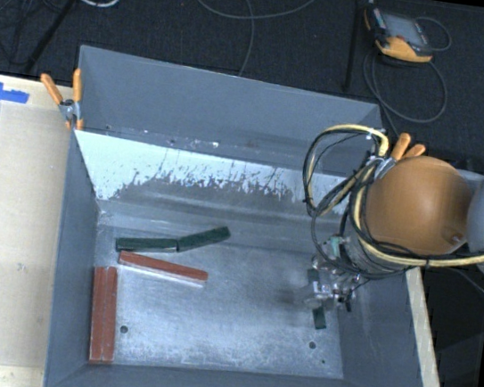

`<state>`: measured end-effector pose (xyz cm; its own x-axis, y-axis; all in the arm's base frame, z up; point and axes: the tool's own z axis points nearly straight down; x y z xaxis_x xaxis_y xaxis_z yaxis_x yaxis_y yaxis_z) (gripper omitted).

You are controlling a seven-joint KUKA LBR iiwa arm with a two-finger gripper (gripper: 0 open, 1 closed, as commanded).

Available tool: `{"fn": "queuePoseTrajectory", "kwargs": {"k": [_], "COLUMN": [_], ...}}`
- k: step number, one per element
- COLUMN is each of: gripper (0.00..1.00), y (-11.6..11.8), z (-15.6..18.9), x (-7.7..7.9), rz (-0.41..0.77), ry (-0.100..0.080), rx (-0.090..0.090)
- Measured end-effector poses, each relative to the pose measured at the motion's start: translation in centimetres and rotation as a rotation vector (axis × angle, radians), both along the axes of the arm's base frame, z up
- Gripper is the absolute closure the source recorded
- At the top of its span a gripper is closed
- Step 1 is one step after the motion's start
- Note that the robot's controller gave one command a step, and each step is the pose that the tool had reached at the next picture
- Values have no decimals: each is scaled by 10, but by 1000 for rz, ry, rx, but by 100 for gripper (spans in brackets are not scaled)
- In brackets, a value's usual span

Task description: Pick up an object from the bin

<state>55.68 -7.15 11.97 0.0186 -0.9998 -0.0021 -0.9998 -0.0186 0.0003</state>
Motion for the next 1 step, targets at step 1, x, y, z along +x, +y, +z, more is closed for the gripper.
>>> {"fn": "queuePoseTrajectory", "kwargs": {"k": [1], "gripper": [100], "y": [1], "z": [49], "x": [1], "rz": [-7], "ry": [-3], "rx": [-1]}}
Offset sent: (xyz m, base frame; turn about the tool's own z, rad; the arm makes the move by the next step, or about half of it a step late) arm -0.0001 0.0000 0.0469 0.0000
